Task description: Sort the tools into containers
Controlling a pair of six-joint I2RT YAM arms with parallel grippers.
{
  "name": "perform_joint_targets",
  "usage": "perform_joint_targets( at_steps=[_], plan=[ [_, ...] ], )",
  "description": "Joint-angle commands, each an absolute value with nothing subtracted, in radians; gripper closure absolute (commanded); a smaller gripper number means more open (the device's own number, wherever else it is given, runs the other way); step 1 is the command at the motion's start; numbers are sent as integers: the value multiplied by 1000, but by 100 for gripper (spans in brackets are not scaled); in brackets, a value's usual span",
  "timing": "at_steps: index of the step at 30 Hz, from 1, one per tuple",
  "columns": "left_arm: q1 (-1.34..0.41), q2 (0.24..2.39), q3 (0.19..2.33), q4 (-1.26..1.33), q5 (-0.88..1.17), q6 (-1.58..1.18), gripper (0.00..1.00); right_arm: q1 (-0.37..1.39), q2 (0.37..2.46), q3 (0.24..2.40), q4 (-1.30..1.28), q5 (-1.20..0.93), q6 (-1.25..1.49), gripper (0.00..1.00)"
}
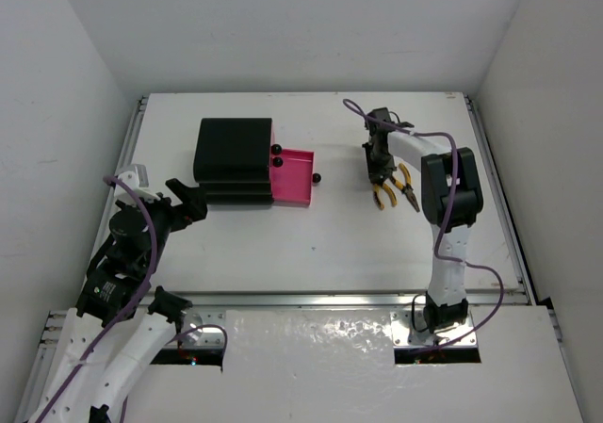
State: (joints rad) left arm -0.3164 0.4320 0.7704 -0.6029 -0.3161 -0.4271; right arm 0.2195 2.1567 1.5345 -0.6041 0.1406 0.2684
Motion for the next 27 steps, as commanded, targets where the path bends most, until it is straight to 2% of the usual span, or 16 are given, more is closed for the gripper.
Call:
perform_joint_targets(
  at_steps=[1,2,5,12,27],
  plan=[
    [-328,430,772,-560,-311,-419,11,215,2194,1491,-581,58,301,84],
    [-328,430,772,-560,-311,-419,11,215,2186,1470,-571,54,308,91],
    [-328,431,772,-561,-311,-419,11,233,2137,1414,-532,41,305,100],
    [-328,430,772,-561,-314,-420,11,302,1952,1301,-400,-3,278,100],
    [-328,428,772,-561,-316,-420,11,442,1721,1105,-108,-37,360,100]
  ],
)
